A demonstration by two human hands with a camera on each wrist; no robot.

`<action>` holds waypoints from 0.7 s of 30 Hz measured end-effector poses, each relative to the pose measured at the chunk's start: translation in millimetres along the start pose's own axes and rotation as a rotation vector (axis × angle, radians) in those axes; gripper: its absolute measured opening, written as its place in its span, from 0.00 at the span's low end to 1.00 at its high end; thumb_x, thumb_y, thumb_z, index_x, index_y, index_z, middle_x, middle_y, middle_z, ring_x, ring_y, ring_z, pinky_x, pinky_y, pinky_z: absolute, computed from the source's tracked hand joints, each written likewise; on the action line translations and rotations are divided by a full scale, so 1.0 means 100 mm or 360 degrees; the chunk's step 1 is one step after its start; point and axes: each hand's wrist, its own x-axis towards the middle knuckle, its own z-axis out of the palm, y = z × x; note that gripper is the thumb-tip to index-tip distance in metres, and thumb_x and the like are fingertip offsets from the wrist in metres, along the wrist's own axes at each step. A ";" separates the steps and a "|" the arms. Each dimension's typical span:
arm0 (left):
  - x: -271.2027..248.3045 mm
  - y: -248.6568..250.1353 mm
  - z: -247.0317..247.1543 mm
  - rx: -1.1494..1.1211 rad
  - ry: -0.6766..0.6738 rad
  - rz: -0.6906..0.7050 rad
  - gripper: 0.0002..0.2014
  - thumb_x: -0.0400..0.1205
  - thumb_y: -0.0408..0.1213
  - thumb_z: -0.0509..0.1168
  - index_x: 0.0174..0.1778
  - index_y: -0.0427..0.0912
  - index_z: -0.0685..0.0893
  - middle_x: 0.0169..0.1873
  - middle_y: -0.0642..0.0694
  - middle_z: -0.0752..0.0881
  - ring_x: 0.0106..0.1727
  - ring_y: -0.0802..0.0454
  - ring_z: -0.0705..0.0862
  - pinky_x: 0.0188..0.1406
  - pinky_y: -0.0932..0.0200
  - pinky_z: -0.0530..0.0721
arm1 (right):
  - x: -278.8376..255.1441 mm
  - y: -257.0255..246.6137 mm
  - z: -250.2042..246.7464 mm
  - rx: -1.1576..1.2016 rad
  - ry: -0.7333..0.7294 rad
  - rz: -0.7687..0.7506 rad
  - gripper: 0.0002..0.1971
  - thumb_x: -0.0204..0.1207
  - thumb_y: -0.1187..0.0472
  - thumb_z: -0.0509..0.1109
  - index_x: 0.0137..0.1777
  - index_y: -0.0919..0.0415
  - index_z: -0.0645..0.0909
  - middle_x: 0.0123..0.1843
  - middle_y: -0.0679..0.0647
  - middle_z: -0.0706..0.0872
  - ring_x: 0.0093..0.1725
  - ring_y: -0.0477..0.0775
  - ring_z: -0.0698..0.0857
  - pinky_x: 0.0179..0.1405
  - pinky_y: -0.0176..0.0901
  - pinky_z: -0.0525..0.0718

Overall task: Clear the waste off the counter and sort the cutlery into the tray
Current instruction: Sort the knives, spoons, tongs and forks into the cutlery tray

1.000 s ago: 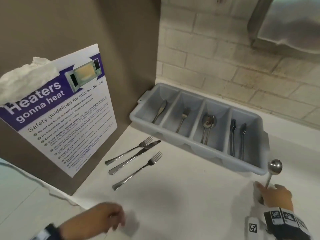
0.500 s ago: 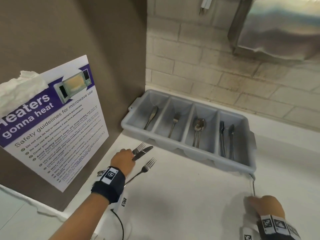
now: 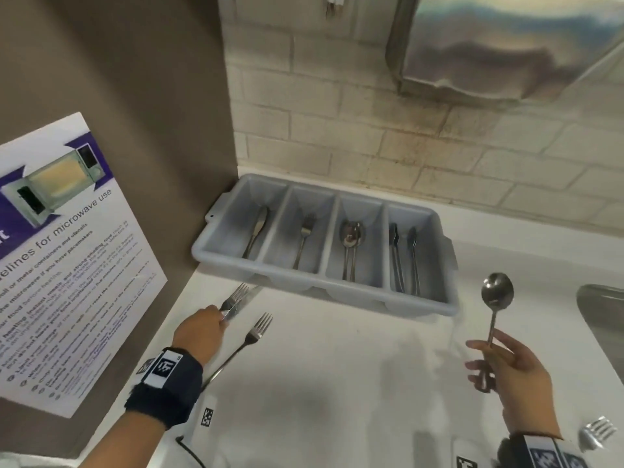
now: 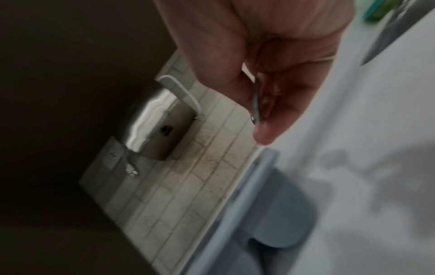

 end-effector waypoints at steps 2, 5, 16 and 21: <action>-0.02 -0.01 -0.04 -0.0096 -0.0012 0.0040 0.08 0.84 0.39 0.54 0.42 0.38 0.71 0.32 0.39 0.83 0.37 0.37 0.84 0.35 0.53 0.75 | 0.03 -0.26 0.25 -0.0021 -0.0119 -0.0108 0.13 0.72 0.68 0.71 0.56 0.60 0.83 0.33 0.55 0.89 0.22 0.47 0.77 0.23 0.35 0.77; -0.09 0.03 -0.18 -0.0302 -0.0010 0.0137 0.05 0.84 0.35 0.52 0.44 0.40 0.67 0.23 0.45 0.76 0.25 0.47 0.76 0.25 0.54 0.69 | 0.28 -0.58 0.83 0.0062 -0.0381 -0.0093 0.13 0.68 0.71 0.73 0.52 0.59 0.83 0.20 0.46 0.84 0.16 0.41 0.72 0.16 0.29 0.70; -0.46 0.03 -0.52 -0.0850 0.0049 0.0240 0.14 0.84 0.33 0.55 0.40 0.60 0.73 0.30 0.48 0.82 0.28 0.56 0.76 0.31 0.62 0.75 | 1.08 -0.68 2.49 -0.1555 -0.0891 -0.0297 0.16 0.80 0.67 0.60 0.65 0.72 0.77 0.66 0.65 0.82 0.51 0.58 0.86 0.47 0.32 0.85; -0.50 0.27 -0.93 -0.1144 0.0130 0.0321 0.17 0.84 0.34 0.55 0.50 0.67 0.76 0.28 0.56 0.79 0.28 0.65 0.78 0.34 0.65 0.74 | 1.07 -0.60 2.47 -0.1674 -0.1092 -0.0279 0.19 0.74 0.67 0.66 0.65 0.73 0.78 0.60 0.67 0.85 0.27 0.45 0.85 0.19 0.26 0.81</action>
